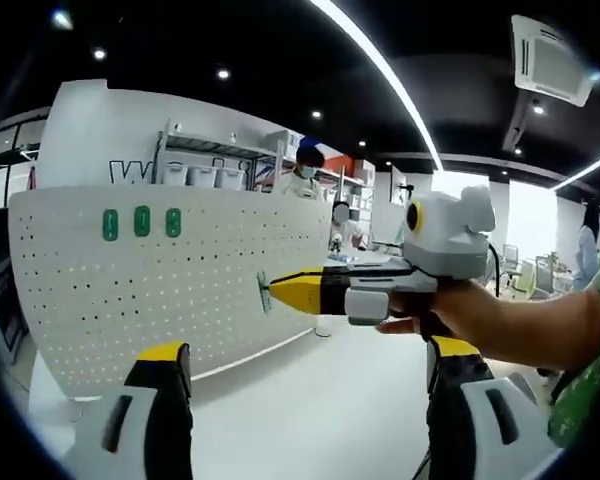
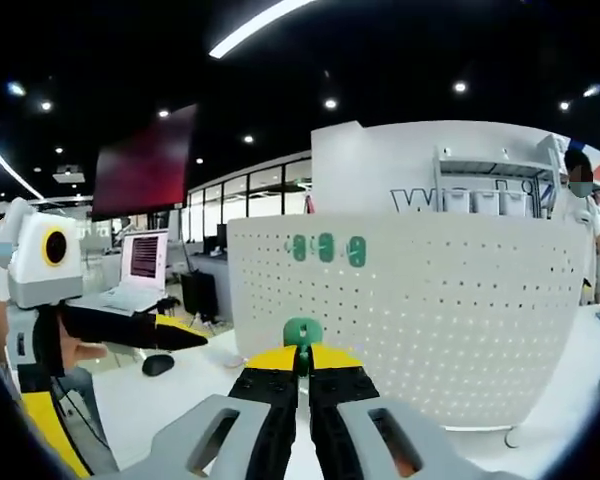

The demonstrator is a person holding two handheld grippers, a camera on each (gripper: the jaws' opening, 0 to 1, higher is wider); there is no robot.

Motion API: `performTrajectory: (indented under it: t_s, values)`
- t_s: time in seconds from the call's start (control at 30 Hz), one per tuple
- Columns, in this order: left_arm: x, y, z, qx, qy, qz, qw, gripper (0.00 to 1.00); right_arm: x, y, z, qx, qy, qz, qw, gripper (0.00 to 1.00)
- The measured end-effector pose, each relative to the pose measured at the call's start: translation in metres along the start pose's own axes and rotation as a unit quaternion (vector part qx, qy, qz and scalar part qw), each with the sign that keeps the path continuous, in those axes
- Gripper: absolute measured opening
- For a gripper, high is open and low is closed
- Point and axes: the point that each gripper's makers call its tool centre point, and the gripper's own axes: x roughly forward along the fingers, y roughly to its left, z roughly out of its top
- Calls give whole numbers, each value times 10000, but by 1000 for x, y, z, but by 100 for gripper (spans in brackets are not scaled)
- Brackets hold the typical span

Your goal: Insert the hook assembly into the mounting plate slot until the hook locks in place.

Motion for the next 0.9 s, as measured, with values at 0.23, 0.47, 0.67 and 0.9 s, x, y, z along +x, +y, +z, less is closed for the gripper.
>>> performTrajectory:
  t_s: [0.23, 0.47, 0.67, 0.9]
  values:
    - [-5, 1, -1, 13, -13, 153, 9999, 100, 12, -6, 8, -149, -61, -183, 9997, 1]
    - [-6, 0, -1, 38, -22, 173, 9998, 100, 25, -26, 18, -190, -151, -543, 9982, 1]
    - [-8, 3, -2, 51, -7, 202, 9998, 100, 37, -36, 33, -290, -314, -773, 9961, 1]
    - [-12, 12, -4, 67, 21, 285, 9996, 99, 52, -45, 41, -466, -383, -1074, 9924, 1]
